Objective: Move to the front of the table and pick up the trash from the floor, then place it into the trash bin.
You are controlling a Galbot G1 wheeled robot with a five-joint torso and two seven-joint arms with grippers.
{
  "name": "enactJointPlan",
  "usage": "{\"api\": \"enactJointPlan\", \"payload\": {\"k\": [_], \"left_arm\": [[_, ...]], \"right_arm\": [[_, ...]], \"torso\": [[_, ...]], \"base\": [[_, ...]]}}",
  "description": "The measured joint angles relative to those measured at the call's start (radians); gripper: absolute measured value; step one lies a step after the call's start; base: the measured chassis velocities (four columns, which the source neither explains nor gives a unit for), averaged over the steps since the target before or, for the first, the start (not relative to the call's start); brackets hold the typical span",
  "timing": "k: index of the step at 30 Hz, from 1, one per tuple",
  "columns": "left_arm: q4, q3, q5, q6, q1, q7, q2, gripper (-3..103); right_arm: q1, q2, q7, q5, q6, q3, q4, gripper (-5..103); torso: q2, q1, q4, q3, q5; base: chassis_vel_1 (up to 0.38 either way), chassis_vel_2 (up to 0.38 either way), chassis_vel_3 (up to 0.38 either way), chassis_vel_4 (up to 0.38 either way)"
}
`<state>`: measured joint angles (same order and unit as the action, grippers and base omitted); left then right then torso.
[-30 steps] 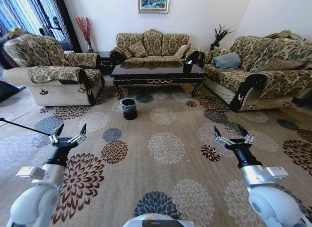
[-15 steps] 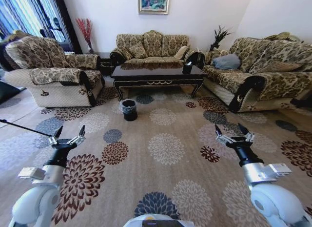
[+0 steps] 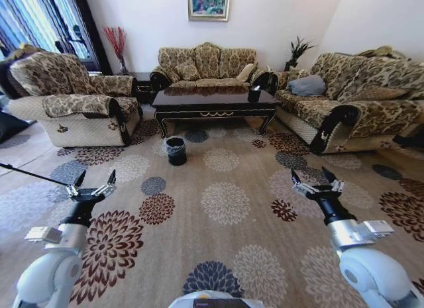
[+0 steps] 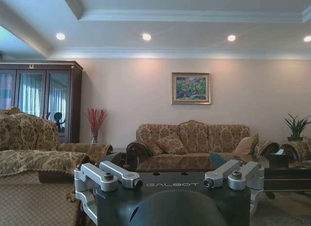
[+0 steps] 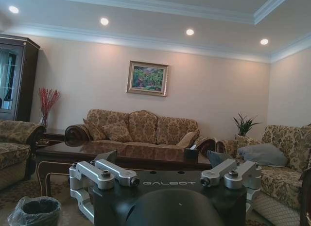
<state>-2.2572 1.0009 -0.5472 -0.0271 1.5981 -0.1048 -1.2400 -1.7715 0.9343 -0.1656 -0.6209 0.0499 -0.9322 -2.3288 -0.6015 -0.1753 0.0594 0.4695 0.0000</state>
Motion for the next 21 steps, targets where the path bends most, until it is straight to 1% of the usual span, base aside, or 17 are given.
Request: {"api": "enactJointPlan", "payload": {"k": [7,10,13,21], "left_arm": [[-0.001,0.004,0.0,0.001,0.002,-0.001,0.004,100],[-0.005,0.004,0.0,0.001,0.005,-0.002,0.005,100],[-0.006,0.004,0.0,0.001,0.005,-0.002,0.005,100],[-0.009,-0.001,0.002,0.002,0.004,-0.003,-0.001,100]], "right_arm": [[-0.001,0.002,0.0,0.003,0.001,0.003,0.003,100],[-0.001,0.01,0.0,0.011,0.002,0.012,0.004,100],[-0.001,0.012,0.0,0.015,0.002,0.014,0.005,100],[-0.005,0.011,-0.001,0.014,0.002,0.008,0.006,100]], "torso": [[-0.026,-0.011,0.0,0.016,0.0],[-0.046,-0.019,0.0,0.027,0.0],[-0.053,-0.022,0.0,0.03,0.0],[-0.095,-0.039,0.0001,0.056,0.0]], "base": [[0.0,0.0,0.0,0.0],[0.0,0.0,0.0,0.0],[0.0,0.0,0.0,0.0],[0.0,0.0,0.0,0.0]]}}
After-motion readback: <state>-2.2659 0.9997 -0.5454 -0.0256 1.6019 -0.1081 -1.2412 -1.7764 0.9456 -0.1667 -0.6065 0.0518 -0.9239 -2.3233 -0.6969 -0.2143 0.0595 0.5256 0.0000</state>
